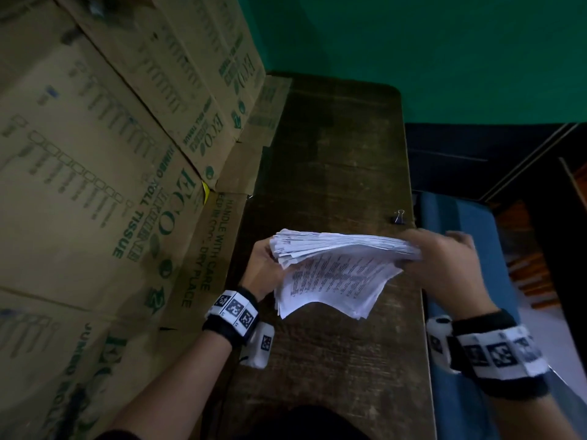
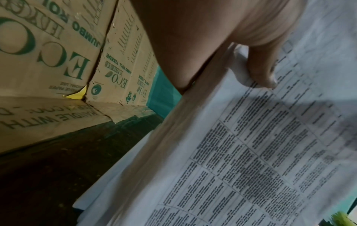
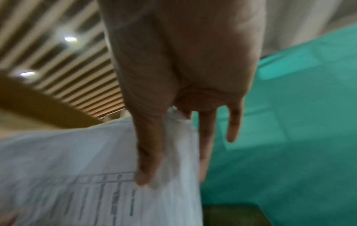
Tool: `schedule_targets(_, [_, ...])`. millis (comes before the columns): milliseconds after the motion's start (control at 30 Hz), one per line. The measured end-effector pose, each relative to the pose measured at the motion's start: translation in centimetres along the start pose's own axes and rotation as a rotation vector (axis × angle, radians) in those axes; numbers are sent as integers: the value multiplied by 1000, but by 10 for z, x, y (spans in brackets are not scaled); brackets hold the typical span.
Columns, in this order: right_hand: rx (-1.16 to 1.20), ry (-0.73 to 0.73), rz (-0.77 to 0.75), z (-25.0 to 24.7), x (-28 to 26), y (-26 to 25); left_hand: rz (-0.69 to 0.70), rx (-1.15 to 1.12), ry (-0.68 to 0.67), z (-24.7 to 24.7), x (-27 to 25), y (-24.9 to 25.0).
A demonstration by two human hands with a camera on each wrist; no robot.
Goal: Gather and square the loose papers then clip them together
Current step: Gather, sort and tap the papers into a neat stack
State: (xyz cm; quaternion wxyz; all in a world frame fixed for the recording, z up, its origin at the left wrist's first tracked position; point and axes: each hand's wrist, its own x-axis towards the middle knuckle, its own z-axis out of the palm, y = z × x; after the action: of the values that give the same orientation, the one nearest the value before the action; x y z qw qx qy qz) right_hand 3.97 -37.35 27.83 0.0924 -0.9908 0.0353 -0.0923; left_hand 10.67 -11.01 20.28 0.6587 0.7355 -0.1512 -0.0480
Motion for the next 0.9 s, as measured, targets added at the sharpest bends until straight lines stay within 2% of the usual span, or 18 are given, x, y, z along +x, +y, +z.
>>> schedule_targets(133, [999,-15,186,15,-2,21,-36,-24,51,1,2,-4])
schedule_targets(200, [1230,-22,339,46,-8,18,-66,-38,33,3,4,-4])
schedule_targets(267, [1178,-42,447,74,-11,13,-88,-28,14,7,7,-3])
schedule_targets(333, [1073,-53,483,83,-8,7,-75,53,35,9,9,-2])
schedule_targets(367, [1106,-16,498,83,-4,5,-80,71,59,7,11,-2])
schedule_targets(467, [1145,110,329,58,5,-4,-120,-40,212,-12,17,5])
schedule_targets(567, [1206,55,104,25,20,-12,-38,-44,307,-36,19,25])
schedule_targets(633, [1093,-37,6,12,33,-15,21,190,239,-40,19,44])
schedule_targets(700, [908,-102,-76,9,43,-22,45,460,23,-32,18,54])
schedule_targets(733, [801,-106,-102,11,46,-26,52,469,-87,-27,18,51])
schedule_targets(767, [698,-87,-132,16,48,-29,38,406,-124,-21,16,48])
schedule_targets(833, [573,-104,-147,20,44,-39,-23,278,-60,-15,10,37])
schedule_targets(900, [378,-213,-119,24,32,-36,-84,246,-3,-13,0,27])
